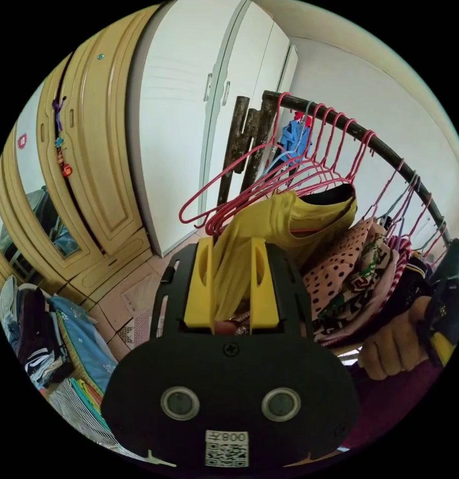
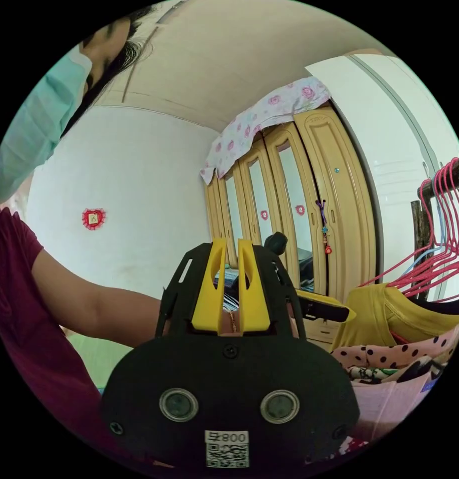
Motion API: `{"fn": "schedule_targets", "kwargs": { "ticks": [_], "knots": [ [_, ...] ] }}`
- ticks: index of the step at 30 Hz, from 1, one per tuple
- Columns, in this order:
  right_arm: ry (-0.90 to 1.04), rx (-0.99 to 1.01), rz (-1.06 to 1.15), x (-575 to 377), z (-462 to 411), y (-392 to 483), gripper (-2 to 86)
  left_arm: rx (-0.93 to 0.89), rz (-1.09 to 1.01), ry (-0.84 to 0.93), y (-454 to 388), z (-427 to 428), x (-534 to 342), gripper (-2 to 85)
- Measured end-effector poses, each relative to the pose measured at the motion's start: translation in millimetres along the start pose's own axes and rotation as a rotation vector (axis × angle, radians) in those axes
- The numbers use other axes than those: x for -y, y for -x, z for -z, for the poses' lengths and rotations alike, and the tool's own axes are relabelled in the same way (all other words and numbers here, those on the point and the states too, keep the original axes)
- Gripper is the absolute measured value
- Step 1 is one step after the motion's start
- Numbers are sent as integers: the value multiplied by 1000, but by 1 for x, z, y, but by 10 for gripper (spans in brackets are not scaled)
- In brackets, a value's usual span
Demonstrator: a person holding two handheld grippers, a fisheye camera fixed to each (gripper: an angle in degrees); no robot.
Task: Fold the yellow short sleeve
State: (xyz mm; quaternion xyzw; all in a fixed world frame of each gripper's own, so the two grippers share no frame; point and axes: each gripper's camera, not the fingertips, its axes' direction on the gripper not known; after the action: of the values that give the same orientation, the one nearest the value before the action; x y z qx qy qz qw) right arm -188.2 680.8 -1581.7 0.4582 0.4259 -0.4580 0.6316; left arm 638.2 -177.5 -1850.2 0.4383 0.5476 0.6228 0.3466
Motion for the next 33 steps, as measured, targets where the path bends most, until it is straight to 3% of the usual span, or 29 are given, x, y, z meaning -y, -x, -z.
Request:
{"fn": "schedule_targets", "kwargs": {
  "ticks": [5,17,30,33],
  "knots": [
    [22,-64,-20,-5,7,-23,28,20,-32,6,32,1,6,19],
    [74,-311,-143,-18,15,-69,73,-24,196,-244,152,84,-64,4],
    [64,-318,-251,-16,-5,-94,86,2,276,-300,214,111,-136,3],
    [26,-282,-296,-12,-12,-100,77,-61,343,-331,238,112,-163,3]
  ]
}}
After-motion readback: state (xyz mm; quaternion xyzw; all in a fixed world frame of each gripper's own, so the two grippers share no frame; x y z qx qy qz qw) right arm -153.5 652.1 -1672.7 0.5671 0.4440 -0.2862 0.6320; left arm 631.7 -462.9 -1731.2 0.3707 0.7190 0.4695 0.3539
